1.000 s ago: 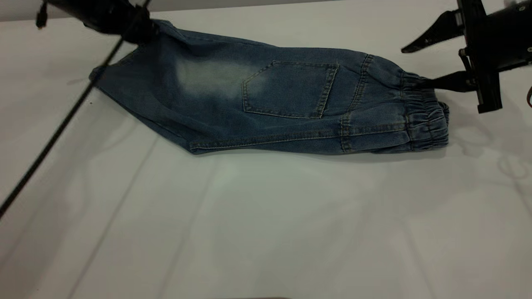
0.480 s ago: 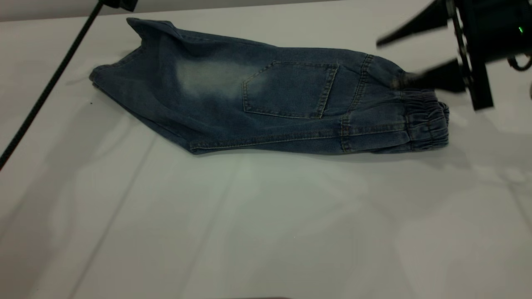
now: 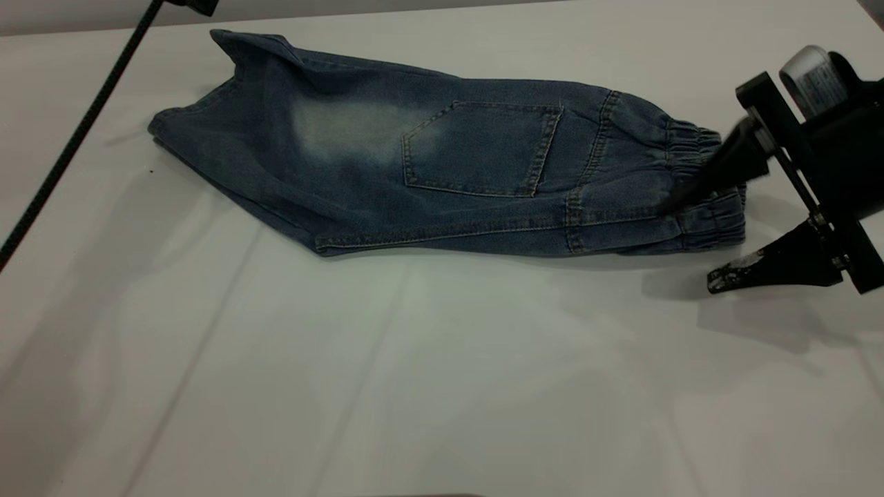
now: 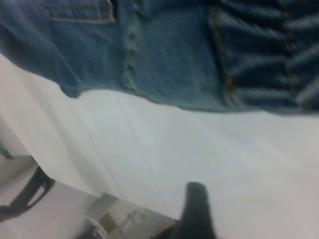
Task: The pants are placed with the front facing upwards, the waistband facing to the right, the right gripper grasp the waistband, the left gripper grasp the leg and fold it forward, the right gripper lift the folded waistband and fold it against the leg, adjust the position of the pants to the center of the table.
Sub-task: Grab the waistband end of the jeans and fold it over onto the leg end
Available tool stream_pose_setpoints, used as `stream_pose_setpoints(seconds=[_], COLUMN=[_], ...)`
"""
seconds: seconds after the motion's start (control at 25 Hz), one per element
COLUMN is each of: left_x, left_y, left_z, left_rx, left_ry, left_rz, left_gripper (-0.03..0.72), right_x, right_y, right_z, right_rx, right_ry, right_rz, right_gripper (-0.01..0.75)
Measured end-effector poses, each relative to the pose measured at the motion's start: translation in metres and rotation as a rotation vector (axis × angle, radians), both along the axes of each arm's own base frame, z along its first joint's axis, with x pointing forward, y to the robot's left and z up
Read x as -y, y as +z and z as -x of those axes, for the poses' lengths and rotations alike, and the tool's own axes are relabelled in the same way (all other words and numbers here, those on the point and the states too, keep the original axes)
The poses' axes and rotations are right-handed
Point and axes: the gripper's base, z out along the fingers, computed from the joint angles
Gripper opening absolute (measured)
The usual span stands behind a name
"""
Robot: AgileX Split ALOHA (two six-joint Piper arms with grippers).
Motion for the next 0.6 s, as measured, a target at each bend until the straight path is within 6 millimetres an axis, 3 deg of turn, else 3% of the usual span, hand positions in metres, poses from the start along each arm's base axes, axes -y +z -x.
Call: stream_pose_setpoints(seconds=[0.12, 0.24, 0.6], left_x=[0.000, 0.000, 0.000], left_y=[0.000, 0.000, -0.001], left_z=[0.000, 0.000, 0.000], left_rx=[-0.004, -0.006, -0.008], left_ry=[0.001, 0.002, 0.003], left_rz=[0.000, 0.001, 0.002], left_gripper=[0.405, 0.405, 0.405], right_x=[0.000, 0.003, 0.013], right_y=[0.001, 0.001, -0.007], right_z=[-0.006, -0.012, -0.019], right_rx=[0.021, 0.028, -0.044], right_ry=[-0.062, -0.154, -0.352], right_rz=[-0.013, -0.004, 0.079], right_gripper=[0.599, 0.640, 0.574])
